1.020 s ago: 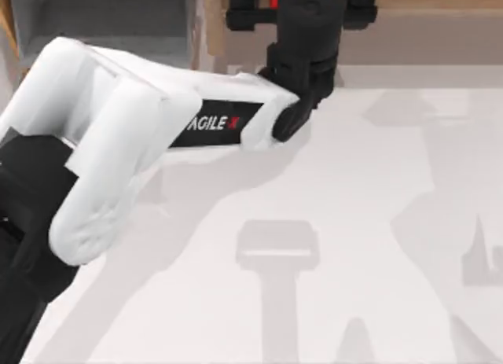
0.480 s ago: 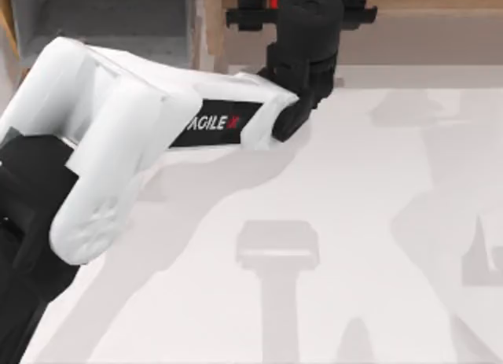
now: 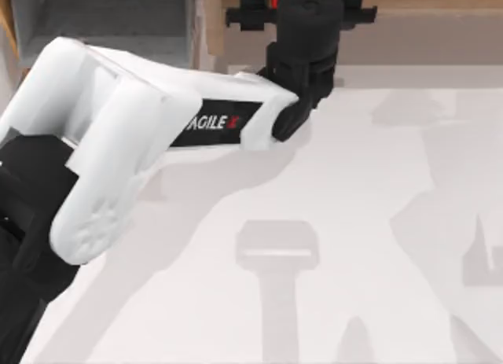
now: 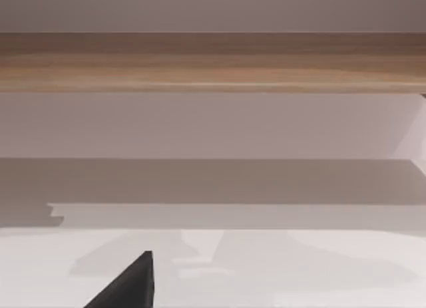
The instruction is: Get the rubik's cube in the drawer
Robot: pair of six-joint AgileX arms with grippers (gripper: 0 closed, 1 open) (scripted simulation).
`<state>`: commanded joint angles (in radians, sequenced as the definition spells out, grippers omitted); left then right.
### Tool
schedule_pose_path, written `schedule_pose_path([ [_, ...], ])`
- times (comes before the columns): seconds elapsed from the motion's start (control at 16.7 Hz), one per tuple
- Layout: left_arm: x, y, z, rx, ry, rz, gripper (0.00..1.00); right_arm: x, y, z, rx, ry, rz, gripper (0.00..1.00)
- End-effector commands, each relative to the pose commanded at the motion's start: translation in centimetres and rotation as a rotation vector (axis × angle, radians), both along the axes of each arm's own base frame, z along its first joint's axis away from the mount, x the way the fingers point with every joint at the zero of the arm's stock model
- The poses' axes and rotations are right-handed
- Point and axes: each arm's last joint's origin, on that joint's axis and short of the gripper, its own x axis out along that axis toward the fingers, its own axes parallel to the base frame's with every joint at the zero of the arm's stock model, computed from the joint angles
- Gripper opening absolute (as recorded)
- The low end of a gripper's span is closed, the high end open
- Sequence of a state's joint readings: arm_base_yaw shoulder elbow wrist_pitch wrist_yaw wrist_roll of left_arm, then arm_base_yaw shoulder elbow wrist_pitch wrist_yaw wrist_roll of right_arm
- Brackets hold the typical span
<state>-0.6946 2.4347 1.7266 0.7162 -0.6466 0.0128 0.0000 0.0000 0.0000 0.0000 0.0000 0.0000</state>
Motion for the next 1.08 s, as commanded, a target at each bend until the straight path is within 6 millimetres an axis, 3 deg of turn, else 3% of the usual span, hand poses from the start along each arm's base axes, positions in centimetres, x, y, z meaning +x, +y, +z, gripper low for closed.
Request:
schedule_pose_path([
  [0.6,-0.2,-0.2,0.2,-0.001,-0.002,-0.004,0.0,0.0,0.0,0.0,0.0,0.0,0.0,1.0],
  [1.08,-2.1,-0.1,2.1,0.0,-0.002,-0.003,0.0,0.0,0.0,0.0,0.0,0.0,0.0,1.0],
])
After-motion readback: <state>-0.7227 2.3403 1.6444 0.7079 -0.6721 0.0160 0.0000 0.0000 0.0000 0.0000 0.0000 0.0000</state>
